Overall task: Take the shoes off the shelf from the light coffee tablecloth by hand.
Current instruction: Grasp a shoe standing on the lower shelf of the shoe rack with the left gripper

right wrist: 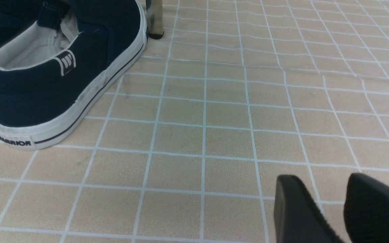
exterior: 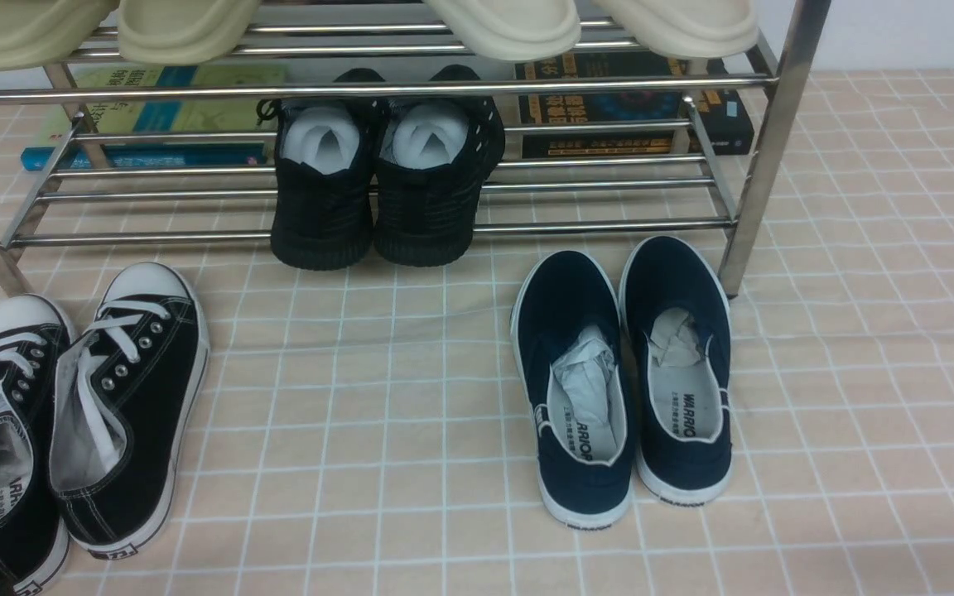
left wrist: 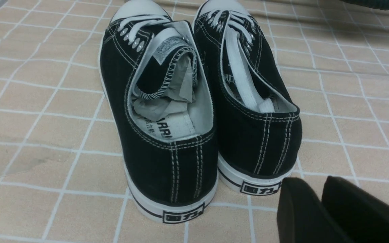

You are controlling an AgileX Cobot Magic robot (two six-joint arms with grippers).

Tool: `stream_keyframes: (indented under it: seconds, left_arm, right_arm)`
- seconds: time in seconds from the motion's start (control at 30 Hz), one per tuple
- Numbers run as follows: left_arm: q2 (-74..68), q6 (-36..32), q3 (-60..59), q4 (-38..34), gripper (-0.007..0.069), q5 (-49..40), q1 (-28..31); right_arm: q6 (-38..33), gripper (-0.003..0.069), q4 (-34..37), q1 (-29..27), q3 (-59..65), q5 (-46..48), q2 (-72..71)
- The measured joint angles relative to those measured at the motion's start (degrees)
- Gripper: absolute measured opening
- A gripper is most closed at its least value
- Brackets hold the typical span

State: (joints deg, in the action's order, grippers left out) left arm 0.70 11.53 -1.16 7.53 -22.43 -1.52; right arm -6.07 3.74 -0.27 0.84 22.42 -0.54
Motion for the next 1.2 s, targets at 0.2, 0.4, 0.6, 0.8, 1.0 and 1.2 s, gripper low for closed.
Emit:
stream_keyframes:
  seconds: [0.2,0.4,0.6,0.8,1.0,1.2]
  left_arm:
    - [0.00,0.00,-0.06,4.49,0.0146,0.00,0.00]
    - [0.00,0.00,-0.06,5.64,0.0151,-0.05,0.00]
    - [0.00,0.06,-0.06,5.94,0.0158,-0.05,0.00]
    - [0.00,12.05,-0.42,-6.29,0.0163,2.58,0.00]
    - [0.00,29.95,-0.43,-23.92,0.0169,8.16,0.00]
    - [0.00,34.11,-0.43,-27.87,0.0169,11.49,0.00]
  right_arm:
    - [0.00,0.0239,0.00,0.00,0.00,0.00,0.00]
    - [0.00,0.0239,0.00,0.00,0.00,0.00,0.00]
    - [0.00,0.0239,0.00,0.00,0.00,0.00,0.00]
    - [0.00,0.0239,0.00,0.00,0.00,0.00,0.00]
    - [0.00,0.0239,0.00,0.00,0.00,0.00,0.00]
    - [0.00,0.0239,0.00,0.00,0.00,0.00,0.00]
